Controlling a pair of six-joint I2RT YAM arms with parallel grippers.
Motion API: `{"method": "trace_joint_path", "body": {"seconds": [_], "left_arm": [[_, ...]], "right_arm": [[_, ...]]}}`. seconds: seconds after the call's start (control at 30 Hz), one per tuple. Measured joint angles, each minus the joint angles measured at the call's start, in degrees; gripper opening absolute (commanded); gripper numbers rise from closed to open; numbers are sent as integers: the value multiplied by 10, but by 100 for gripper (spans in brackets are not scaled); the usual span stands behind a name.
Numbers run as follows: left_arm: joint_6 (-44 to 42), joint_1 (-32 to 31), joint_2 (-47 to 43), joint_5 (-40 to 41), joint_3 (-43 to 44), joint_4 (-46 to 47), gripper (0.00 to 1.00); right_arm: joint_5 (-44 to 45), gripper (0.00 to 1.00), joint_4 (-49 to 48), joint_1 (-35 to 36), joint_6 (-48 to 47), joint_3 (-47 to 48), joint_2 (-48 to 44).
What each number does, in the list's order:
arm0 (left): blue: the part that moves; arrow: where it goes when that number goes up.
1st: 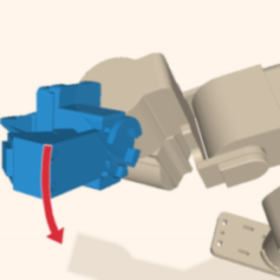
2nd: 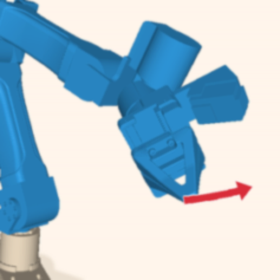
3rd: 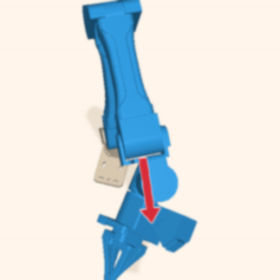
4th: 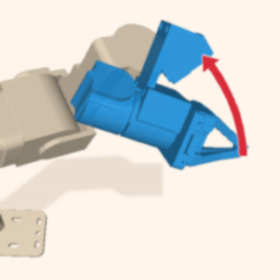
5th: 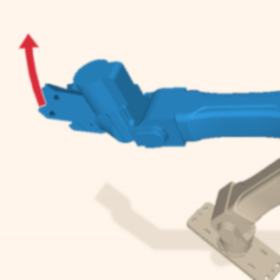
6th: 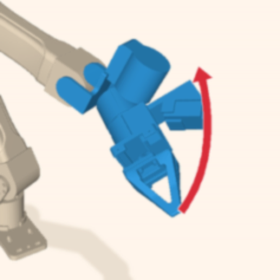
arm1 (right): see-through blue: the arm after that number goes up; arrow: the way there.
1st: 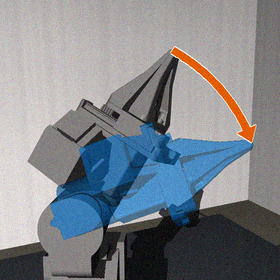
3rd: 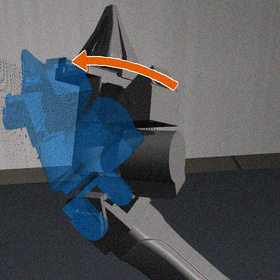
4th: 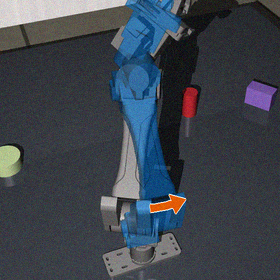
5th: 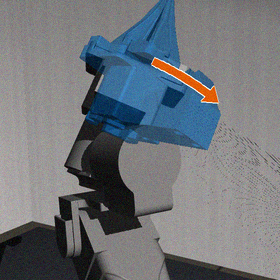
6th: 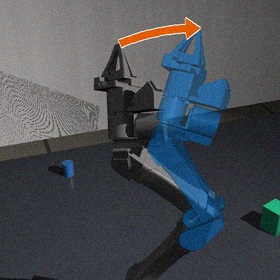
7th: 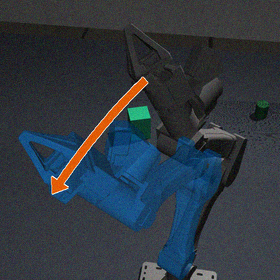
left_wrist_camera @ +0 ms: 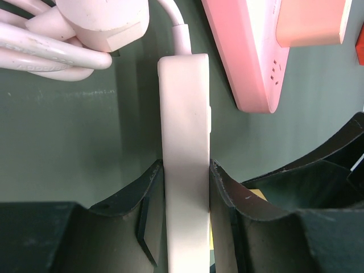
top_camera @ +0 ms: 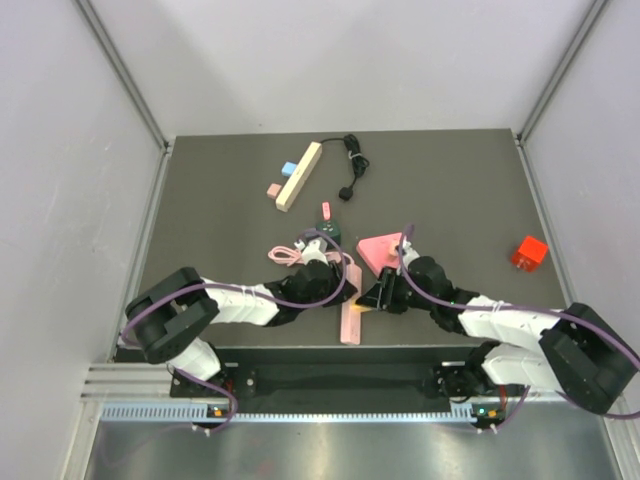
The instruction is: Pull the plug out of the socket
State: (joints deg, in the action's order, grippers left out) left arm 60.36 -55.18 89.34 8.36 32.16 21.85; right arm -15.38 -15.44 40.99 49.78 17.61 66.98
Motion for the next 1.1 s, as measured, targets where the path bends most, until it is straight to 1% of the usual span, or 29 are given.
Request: {"method": "trace_joint_path", "body": {"seconds": [0.03, 0.07, 0.13, 0.17, 0.4, 0.57, 0.73, 0.8, 0.93, 1.1], "left_arm": [[0, 0, 0, 0, 0, 0, 0], [1, 0, -1, 0, -1, 0, 0], [2, 0, -2, 0, -1, 0, 0], [2, 0, -2, 0, -2, 0, 0], [11, -6, -10, -1, -9, 0, 0], [12, -10, -12, -2, -9, 1, 0], [12, -12, -12, -3, -9, 3, 0], [12, -12, -12, -5, -9, 3, 0], [16, -13, -12, -6, -9, 10, 0], [17, -13, -12, -4, -7, 15, 0]], "right_arm": [[0, 32, 0, 0, 3, 0, 0], [-1, 23, 0, -1, 4, -1, 0], [-2, 11, 0, -3, 4, -2, -1], [-3, 0, -1, -3, 6, -4, -3], [-29, 0, -1, -19, 11, -24, -26], [-68, 0, -34, -44, 24, -50, -33], [-81, 0, -33, -52, 24, -52, -37], [-80, 0, -22, -52, 18, -50, -43], [-66, 0, 40, -50, -8, -24, -59], [-15, 0, 125, -21, -44, 22, -70]]}}
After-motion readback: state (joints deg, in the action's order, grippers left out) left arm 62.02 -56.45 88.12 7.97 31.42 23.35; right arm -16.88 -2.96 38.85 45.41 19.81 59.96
